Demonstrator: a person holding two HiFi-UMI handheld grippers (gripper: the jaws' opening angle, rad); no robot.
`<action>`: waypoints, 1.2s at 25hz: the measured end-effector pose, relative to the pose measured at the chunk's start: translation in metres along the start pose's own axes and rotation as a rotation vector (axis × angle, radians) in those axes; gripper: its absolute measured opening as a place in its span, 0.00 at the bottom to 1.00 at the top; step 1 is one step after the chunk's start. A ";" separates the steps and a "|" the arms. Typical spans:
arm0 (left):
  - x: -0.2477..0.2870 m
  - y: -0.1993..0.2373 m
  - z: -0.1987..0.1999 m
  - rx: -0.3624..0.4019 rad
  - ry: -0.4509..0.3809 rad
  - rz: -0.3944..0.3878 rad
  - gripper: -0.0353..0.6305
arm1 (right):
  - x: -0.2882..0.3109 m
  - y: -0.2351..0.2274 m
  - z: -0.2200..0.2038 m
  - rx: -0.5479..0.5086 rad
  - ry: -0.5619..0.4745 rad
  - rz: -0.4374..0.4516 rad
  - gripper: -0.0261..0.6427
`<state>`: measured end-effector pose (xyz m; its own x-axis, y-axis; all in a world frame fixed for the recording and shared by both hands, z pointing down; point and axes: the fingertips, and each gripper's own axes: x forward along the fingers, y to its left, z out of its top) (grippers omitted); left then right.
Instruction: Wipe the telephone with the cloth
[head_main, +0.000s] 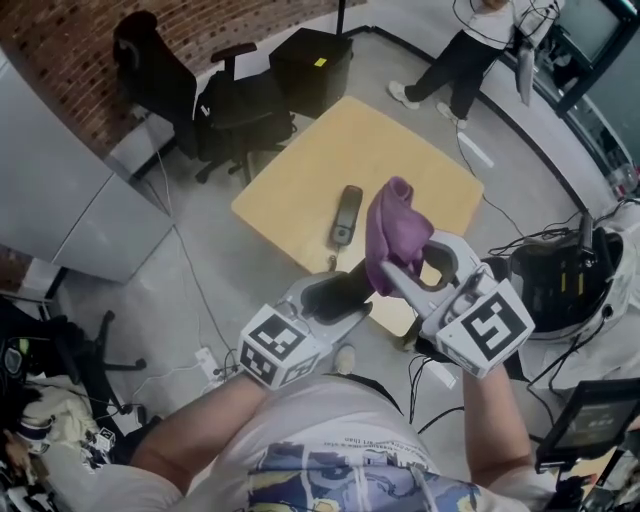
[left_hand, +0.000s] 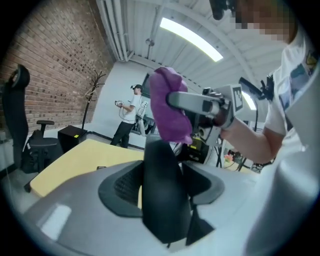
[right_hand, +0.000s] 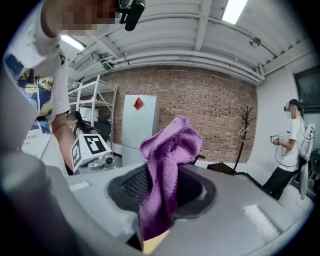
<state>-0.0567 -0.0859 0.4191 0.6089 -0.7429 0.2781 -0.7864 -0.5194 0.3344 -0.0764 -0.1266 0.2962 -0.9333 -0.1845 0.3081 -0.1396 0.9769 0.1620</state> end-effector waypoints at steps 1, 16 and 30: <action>0.000 0.002 -0.001 -0.005 0.000 0.002 0.43 | 0.003 0.009 0.001 -0.005 -0.006 0.025 0.21; 0.001 0.010 0.001 -0.061 -0.007 -0.022 0.43 | -0.004 -0.024 -0.037 0.047 0.059 -0.069 0.21; -0.002 0.029 0.007 -0.297 -0.080 -0.051 0.43 | -0.033 -0.070 -0.059 0.186 0.058 -0.229 0.21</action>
<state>-0.0816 -0.1022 0.4219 0.6276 -0.7559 0.1862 -0.6830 -0.4198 0.5977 -0.0161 -0.1951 0.3304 -0.8510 -0.4030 0.3369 -0.4076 0.9112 0.0602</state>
